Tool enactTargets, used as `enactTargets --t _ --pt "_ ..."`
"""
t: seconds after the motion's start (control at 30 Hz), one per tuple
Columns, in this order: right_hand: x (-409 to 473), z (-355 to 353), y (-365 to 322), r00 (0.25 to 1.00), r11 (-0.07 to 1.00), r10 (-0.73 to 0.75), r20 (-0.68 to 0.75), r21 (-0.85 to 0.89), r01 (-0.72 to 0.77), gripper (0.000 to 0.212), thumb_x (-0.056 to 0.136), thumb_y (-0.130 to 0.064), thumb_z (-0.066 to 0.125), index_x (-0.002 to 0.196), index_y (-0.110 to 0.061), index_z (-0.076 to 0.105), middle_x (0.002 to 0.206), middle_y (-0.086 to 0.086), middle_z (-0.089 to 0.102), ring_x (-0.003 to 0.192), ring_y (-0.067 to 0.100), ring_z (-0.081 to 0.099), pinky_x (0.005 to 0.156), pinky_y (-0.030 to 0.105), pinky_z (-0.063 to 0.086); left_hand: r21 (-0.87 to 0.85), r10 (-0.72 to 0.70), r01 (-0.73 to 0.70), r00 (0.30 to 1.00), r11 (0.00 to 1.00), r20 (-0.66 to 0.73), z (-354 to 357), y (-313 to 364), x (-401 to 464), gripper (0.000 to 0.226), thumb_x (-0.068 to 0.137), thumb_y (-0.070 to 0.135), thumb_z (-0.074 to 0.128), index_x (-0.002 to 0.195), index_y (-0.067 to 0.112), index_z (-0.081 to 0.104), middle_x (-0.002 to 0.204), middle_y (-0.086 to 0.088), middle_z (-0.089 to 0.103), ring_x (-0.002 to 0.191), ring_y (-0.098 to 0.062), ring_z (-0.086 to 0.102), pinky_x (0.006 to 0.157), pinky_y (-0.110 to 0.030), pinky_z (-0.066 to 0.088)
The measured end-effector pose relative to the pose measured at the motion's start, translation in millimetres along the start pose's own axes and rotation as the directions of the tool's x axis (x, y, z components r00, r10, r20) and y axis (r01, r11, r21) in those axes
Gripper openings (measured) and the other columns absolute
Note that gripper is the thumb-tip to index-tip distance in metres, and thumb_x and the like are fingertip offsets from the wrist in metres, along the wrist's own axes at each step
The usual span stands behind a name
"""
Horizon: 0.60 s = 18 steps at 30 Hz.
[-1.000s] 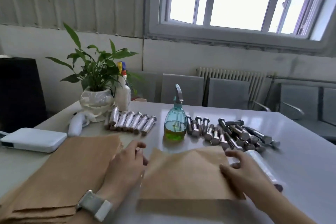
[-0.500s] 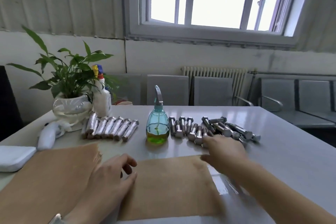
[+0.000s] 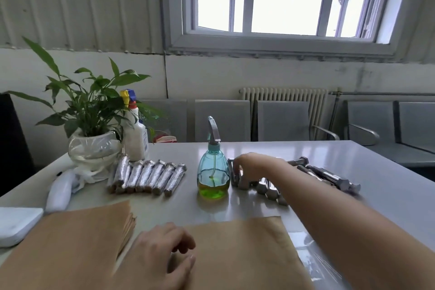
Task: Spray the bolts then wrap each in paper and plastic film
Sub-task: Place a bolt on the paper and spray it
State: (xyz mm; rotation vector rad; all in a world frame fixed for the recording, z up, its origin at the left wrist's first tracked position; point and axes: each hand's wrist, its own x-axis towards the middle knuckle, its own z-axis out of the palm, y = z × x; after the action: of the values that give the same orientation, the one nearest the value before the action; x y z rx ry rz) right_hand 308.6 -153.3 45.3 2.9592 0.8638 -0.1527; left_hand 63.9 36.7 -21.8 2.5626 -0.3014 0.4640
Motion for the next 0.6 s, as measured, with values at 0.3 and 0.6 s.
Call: enactTargets --t 0.3,0.6 --pt "-15.0 15.6 1.3 0.985 0.980 -0.163 -0.050 -0.124 0.156 0.025 0.091 -0.017 0.061 0.115 -0.018 0.059 0.113 0.006 0.062 0.089 0.023 0.054 0.071 0.031 0.045 0.067 -0.020 0.020 1.000 0.998 -0.001 1.2 -3.1 0.2 0.006 0.080 0.047 0.055 0.084 0.043 0.054 0.085 0.019 0.055 0.086 0.006 0.050 0.088 -0.018 0.039" --pt "-47.7 23.6 -6.1 0.919 0.918 -0.390 -0.055 -0.107 0.383 0.037 0.084 -0.008 0.068 0.116 -0.025 0.068 0.114 0.001 0.059 0.099 0.015 0.054 0.083 0.030 0.048 0.074 -0.046 0.047 0.999 0.996 -0.019 2.2 -0.4 -1.1 0.003 0.083 0.042 0.058 0.085 0.040 0.056 0.085 0.016 0.056 0.087 0.004 0.050 0.088 -0.021 0.039"
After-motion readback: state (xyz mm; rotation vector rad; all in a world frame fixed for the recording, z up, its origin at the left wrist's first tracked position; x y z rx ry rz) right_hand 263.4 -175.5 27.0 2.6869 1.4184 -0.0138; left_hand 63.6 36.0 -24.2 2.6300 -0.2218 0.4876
